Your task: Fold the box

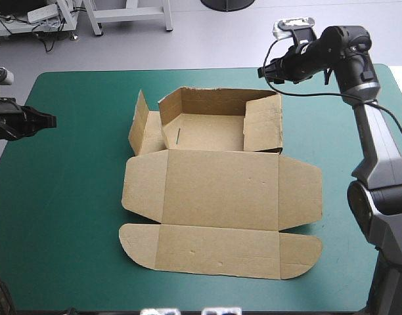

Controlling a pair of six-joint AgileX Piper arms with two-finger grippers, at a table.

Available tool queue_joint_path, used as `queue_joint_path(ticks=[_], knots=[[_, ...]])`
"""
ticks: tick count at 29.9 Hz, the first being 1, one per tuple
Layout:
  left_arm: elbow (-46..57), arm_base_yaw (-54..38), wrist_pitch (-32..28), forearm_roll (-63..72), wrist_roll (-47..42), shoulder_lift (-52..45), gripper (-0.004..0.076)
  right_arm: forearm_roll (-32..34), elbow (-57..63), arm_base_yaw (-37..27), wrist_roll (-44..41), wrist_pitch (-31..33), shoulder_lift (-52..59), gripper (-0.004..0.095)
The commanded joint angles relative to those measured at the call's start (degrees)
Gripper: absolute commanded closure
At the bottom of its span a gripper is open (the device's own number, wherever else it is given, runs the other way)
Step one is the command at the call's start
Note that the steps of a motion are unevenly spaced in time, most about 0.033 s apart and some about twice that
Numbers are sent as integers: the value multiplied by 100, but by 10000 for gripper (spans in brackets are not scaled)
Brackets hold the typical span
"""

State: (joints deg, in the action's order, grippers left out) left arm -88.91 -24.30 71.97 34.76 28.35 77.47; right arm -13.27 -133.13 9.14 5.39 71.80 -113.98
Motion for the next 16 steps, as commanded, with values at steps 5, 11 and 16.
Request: queue_joint_path(ticks=[5, 11, 16], knots=[[-132, -10, 187, 292, 25, -140, 724, -147, 35, -20, -367, 40, 956, 565], [-132, -10, 187, 292, -33, -150, 724, -124, 954, -20, -367, 40, 944, 601], [-132, -10, 187, 292, -138, -150, 724, -74, 1838, -20, -58, -76, 705, 601]])
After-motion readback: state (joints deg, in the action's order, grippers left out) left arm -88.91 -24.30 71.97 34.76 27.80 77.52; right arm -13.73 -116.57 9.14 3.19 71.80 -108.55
